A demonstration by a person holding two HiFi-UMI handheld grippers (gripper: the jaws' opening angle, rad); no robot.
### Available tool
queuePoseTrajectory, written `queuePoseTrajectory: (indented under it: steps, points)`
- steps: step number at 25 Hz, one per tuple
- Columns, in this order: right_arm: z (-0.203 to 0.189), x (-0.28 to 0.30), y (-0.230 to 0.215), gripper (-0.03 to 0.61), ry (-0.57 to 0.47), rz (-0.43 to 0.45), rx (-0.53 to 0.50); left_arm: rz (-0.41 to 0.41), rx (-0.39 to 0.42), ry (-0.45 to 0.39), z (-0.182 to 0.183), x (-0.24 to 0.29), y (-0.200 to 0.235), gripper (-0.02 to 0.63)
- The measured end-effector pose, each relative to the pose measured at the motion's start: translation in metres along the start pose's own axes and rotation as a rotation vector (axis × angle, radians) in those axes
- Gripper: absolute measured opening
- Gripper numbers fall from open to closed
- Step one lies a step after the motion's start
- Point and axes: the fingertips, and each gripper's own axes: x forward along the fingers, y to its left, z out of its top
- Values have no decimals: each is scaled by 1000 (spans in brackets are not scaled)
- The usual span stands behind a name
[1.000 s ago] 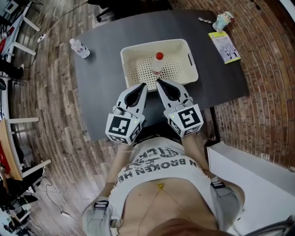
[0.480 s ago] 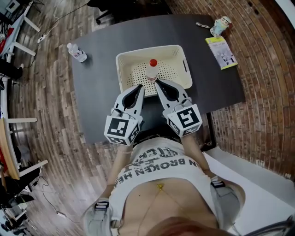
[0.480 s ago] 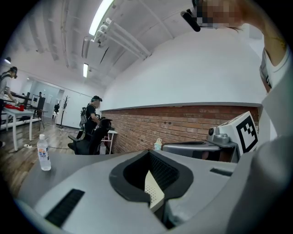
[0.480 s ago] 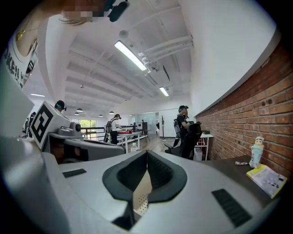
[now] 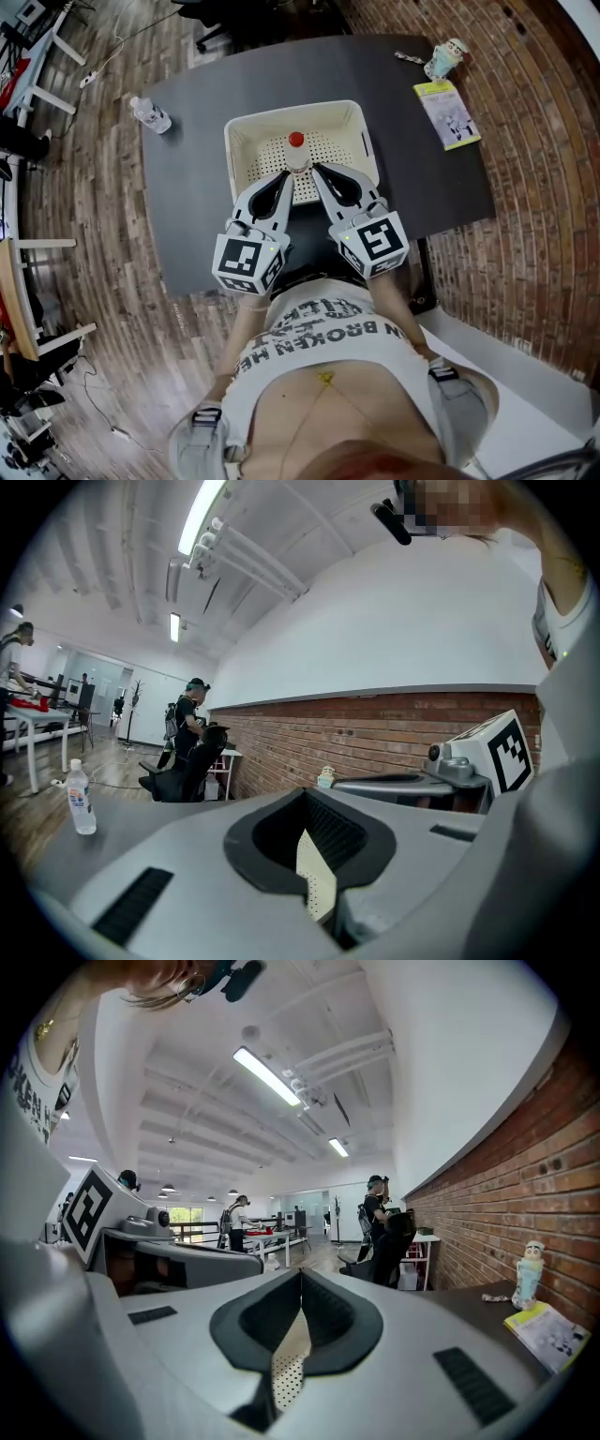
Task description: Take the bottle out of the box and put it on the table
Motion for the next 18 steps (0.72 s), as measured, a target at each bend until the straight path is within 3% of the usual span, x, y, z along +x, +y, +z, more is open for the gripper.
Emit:
queuePoseTrajectory:
  steps: [18]
  points:
    - [-11,5,-27,9,22,26,16,41,2,36,-11,28,5,6]
